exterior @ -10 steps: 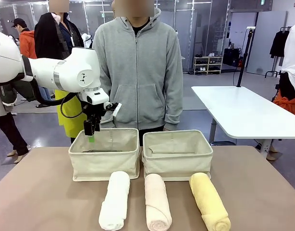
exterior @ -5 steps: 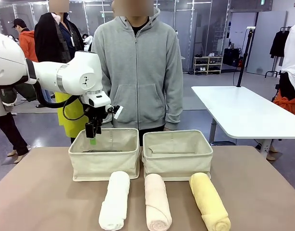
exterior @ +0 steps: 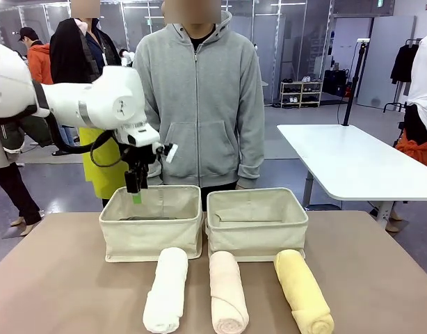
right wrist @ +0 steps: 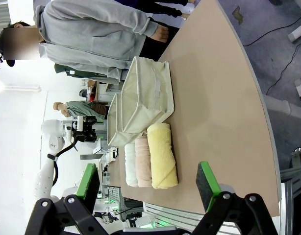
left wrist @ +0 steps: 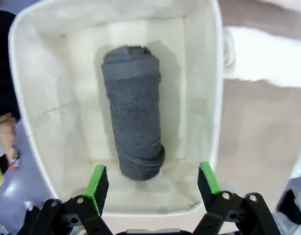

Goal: Divide the towels into two baskets.
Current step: Pick up one hotel-folded towel from the bottom of the table and place it in the Fabric basket indicated by the person.

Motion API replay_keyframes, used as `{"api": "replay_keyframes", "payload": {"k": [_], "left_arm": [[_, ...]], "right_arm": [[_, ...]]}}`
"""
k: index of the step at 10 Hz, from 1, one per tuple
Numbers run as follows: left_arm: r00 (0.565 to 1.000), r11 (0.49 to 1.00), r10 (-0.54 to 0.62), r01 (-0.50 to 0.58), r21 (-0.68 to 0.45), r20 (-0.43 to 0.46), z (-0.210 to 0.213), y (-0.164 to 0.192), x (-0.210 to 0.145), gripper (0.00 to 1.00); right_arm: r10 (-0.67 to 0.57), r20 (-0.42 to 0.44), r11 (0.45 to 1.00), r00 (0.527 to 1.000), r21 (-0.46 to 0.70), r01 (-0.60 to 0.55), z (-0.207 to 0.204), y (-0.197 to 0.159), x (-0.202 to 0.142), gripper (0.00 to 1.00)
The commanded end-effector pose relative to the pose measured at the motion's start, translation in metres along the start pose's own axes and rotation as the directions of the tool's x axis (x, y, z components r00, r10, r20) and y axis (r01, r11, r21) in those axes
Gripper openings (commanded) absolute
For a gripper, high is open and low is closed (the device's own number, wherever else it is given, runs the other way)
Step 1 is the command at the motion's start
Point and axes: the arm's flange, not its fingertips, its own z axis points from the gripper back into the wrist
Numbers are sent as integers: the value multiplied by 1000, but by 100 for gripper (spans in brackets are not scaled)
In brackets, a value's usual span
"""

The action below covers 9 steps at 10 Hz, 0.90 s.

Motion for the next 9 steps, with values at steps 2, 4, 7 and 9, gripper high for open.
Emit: {"api": "replay_keyframes", "payload": {"k": [2,4,7,9], "left_arm": [[940,965,264,-256,-64,215,64,-55,-51,92],[781,874,484,-412,-256,395,78,-107,-107,92],[483,684,730,-520,-512,484,43,-173,-198,92],[294,524,849,-580,-624,439,9,-219,-264,92]], "right_arm": [[3,11,1000,1000,13,-3,1,1,-2,100],[3,11,1000,1000,13,-3,1,1,-2,100],[3,11,1000,1000,13,-3,1,1,-2,100],[3,11,1000,1000,13,-3,1,1,-2,100]]}}
